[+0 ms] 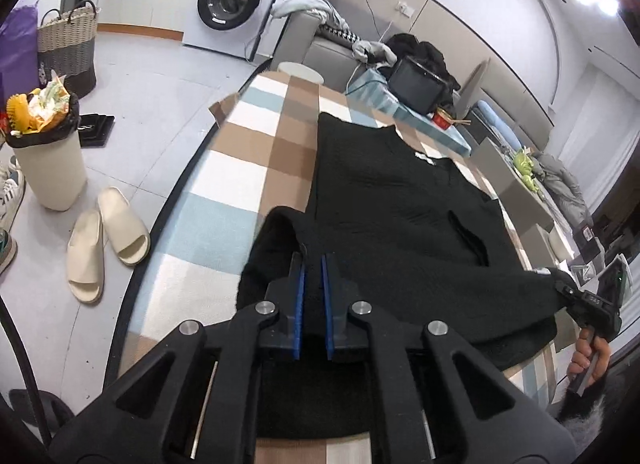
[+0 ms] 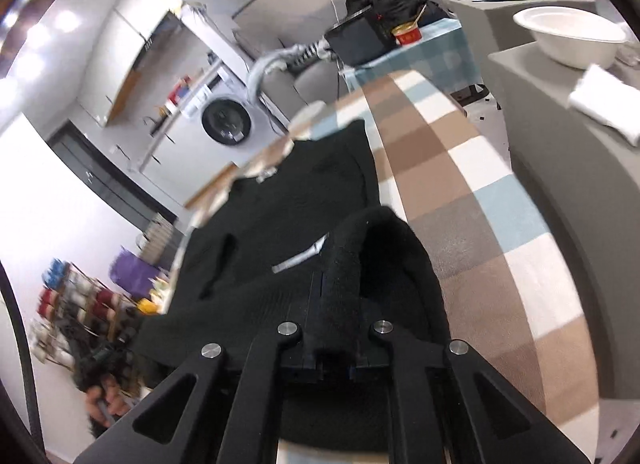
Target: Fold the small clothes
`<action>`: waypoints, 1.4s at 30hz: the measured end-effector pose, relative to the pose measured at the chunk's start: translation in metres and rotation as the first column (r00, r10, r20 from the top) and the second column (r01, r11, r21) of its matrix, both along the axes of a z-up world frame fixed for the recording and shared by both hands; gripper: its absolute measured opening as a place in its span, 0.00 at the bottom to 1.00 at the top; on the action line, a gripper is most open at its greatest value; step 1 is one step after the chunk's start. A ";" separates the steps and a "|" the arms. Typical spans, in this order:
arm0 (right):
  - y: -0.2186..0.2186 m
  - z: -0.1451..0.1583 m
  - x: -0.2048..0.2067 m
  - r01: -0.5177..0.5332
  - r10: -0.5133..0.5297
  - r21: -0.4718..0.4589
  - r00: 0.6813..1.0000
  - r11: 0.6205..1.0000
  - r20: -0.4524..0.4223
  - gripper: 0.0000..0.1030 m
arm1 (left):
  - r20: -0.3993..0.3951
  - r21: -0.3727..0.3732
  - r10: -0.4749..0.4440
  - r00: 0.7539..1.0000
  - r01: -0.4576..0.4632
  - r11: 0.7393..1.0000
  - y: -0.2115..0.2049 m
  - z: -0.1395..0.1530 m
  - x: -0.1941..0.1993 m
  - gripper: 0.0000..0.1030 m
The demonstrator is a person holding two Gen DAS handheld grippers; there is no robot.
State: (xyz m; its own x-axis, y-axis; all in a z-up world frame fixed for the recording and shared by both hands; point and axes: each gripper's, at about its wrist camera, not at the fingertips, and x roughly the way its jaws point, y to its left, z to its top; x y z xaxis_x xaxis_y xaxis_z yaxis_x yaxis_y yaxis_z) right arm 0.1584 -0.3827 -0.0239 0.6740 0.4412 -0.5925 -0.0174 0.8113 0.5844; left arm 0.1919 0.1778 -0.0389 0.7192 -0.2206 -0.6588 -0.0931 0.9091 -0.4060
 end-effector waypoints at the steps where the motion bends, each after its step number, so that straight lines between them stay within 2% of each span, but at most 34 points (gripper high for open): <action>1: -0.004 0.003 -0.004 0.002 -0.003 0.031 1.000 1.000 0.006 0.08 | 0.004 -0.012 0.006 1.000 -0.006 1.000 0.003 0.002 -0.003 0.05; 2: -0.008 0.005 -0.008 0.000 -0.001 0.059 1.000 0.998 0.010 0.08 | 0.008 -0.030 0.007 1.000 -0.006 1.000 0.006 0.004 -0.006 0.05; 7: -0.006 -0.001 -0.009 -0.001 0.001 0.005 0.999 1.000 -0.037 0.08 | -0.018 -0.044 0.006 1.000 -0.007 0.999 0.009 -0.001 -0.013 0.05; 9: -0.005 -0.011 -0.009 -0.004 0.003 -0.012 0.996 1.000 -0.089 0.16 | -0.039 -0.046 -0.007 0.999 0.005 0.999 0.006 -0.007 -0.013 0.05; 12: -0.005 -0.028 -0.009 -0.001 -0.001 -0.010 0.989 1.000 -0.150 0.23 | -0.063 -0.040 -0.012 0.998 0.010 0.999 0.002 -0.016 -0.012 0.06; 14: -0.006 -0.035 -0.011 -0.004 0.005 0.008 0.987 1.000 -0.159 0.27 | -0.084 -0.041 -0.019 0.996 0.015 0.999 0.000 -0.021 -0.011 0.11; 15: -0.007 -0.037 -0.009 -0.007 0.010 0.020 0.987 1.000 -0.158 0.32 | -0.091 -0.045 -0.022 0.996 0.018 0.999 0.000 -0.023 -0.010 0.13; 17: -0.007 -0.039 -0.008 -0.016 0.023 0.053 0.989 0.998 -0.148 0.44 | -0.100 -0.052 -0.027 0.995 0.022 0.998 -0.002 -0.026 -0.008 0.26; 19: -0.006 -0.040 -0.004 -0.022 0.031 0.066 0.990 0.998 -0.137 0.45 | -0.097 -0.060 -0.026 0.995 0.020 0.998 -0.003 -0.028 -0.006 0.28; 20: -0.005 -0.041 -0.001 -0.018 0.025 0.055 0.991 0.998 -0.133 0.45 | -0.084 -0.059 -0.025 0.996 0.020 0.998 -0.004 -0.029 -0.005 0.28; 21: -0.003 -0.042 0.002 -0.013 0.019 0.043 0.991 0.999 -0.131 0.42 | -0.076 -0.052 -0.026 0.997 0.022 0.998 -0.005 -0.029 -0.003 0.24; 22: -0.001 -0.042 0.005 -0.010 0.014 0.033 0.991 0.999 -0.131 0.37 | -0.069 -0.038 -0.027 0.997 0.024 0.999 -0.007 -0.028 -0.002 0.07; 23: 0.002 -0.041 0.007 -0.011 0.012 0.015 0.992 1.000 -0.123 0.21 | -0.061 -0.033 -0.035 0.997 0.033 0.999 -0.008 -0.026 -0.001 0.05; 24: 0.004 -0.037 0.007 -0.020 0.020 0.007 0.994 1.000 -0.110 0.12 | -0.048 -0.029 -0.036 0.998 0.035 0.999 -0.008 -0.024 0.000 0.04; 26: 0.006 -0.029 0.005 -0.038 0.039 0.013 0.997 0.999 -0.060 0.10 | -0.014 -0.021 -0.036 0.999 0.036 0.999 -0.008 -0.016 -0.001 0.03; 29: 0.012 -0.001 0.000 -0.046 0.048 -0.027 0.997 0.999 0.053 0.07 | 0.030 -0.025 -0.028 0.999 0.029 0.999 -0.003 -0.002 0.003 0.03; 32: 0.014 0.025 0.010 -0.035 0.039 -0.035 0.993 0.999 0.112 0.06 | 0.070 -0.037 -0.020 0.997 0.023 0.999 0.001 0.014 0.014 0.03; 35: 0.016 0.044 0.036 0.010 -0.005 -0.038 0.992 0.999 0.124 0.06 | 0.107 -0.026 -0.010 0.994 0.013 1.000 0.003 0.029 0.038 0.03; 38: 0.014 0.044 0.067 0.087 -0.084 -0.023 0.991 0.996 0.101 0.06 | 0.105 -0.031 0.037 0.994 -0.034 0.999 0.007 0.031 0.071 0.03; 40: 0.009 0.031 0.093 0.146 -0.145 -0.030 0.989 0.989 0.044 0.12 | 0.078 -0.022 0.059 0.995 -0.058 0.998 0.010 0.024 0.092 0.04; 42: 0.005 0.010 0.117 0.160 -0.165 -0.069 0.984 0.985 -0.073 0.38 | 0.001 0.005 0.093 0.996 -0.093 0.996 0.012 0.009 0.112 0.12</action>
